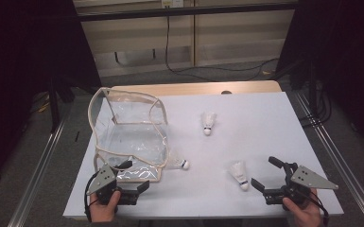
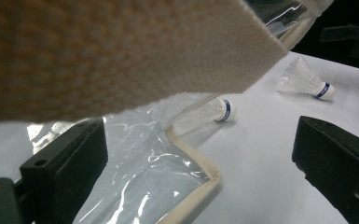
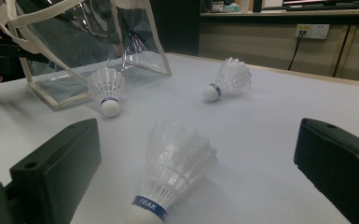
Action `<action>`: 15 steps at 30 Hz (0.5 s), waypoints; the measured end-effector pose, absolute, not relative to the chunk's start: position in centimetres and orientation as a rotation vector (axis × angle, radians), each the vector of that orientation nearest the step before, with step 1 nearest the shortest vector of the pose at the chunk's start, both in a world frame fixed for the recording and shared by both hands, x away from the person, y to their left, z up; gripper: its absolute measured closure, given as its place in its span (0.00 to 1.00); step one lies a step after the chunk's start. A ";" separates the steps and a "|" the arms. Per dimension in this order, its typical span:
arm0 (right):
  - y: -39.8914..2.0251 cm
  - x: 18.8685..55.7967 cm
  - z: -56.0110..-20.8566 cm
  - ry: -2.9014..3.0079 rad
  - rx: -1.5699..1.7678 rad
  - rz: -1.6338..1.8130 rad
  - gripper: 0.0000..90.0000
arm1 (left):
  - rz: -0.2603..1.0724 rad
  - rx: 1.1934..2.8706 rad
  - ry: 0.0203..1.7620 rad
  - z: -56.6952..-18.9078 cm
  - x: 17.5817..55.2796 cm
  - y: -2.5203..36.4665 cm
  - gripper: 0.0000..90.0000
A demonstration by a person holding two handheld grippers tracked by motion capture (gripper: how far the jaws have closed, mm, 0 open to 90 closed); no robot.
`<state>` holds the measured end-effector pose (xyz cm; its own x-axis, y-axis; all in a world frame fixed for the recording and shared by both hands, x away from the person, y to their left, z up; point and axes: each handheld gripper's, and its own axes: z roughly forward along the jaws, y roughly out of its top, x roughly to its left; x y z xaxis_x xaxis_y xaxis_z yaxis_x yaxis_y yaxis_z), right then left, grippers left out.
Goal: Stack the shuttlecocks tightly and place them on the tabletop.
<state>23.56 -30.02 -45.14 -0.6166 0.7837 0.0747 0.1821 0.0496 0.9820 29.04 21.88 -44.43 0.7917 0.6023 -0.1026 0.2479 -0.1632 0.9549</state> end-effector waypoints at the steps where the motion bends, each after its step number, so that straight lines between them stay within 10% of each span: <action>1: -30.0 23.6 -45.2 1.848 0.964 1.603 0.00 | 0.351 1.742 0.663 -44.4 29.0 21.8 0.04; 15: -29.7 23.5 -45.0 1.855 0.956 1.606 0.00 | 0.339 1.738 0.648 -44.3 28.4 20.9 0.03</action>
